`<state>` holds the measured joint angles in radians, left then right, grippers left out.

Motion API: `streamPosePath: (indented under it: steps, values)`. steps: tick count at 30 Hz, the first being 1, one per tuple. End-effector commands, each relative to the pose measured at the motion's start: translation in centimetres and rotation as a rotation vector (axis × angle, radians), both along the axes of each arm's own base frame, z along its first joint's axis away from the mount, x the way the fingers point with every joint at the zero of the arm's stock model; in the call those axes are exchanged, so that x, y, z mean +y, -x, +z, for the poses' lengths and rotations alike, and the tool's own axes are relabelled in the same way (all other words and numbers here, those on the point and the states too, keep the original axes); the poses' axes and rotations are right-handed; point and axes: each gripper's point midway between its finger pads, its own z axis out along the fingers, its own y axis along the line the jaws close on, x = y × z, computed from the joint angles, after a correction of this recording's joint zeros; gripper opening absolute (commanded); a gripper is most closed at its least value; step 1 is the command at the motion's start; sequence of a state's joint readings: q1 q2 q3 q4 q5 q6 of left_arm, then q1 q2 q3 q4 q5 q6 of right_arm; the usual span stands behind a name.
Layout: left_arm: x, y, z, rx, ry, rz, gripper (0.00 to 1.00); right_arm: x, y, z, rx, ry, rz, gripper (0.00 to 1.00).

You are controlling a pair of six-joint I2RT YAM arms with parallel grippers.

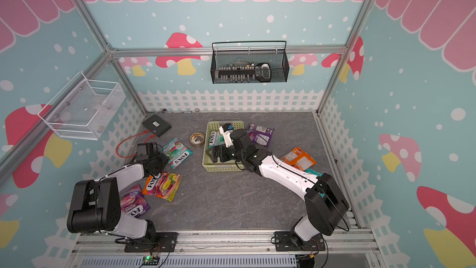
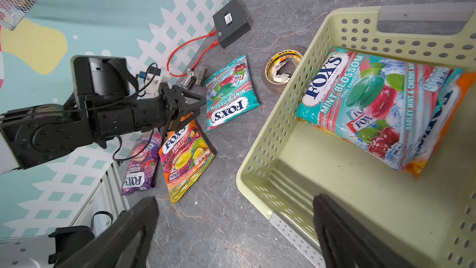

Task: Put the candies in the basket
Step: Pick up the candy at the center of the board.

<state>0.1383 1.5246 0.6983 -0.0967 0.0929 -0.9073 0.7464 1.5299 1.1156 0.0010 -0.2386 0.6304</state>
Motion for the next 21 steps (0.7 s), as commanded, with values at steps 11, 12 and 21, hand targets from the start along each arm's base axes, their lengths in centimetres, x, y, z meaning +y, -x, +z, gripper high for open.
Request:
streamPosePath:
  steps: [11,12,21]
  values:
    - [-0.9,-2.2,-2.7,0.007,0.047,-0.069,0.28,1.1,-0.3,0.4,-0.023,-0.013,-0.025,0.98]
    - [-0.9,-1.9,-2.9,0.016,0.050,-0.062,0.22,1.3,-0.2,0.3,-0.021,-0.014,-0.024,0.98]
    - [-2.0,-1.0,-0.9,-0.036,0.143,-0.030,0.00,3.4,-0.7,-1.9,0.134,-0.054,-0.150,0.99]
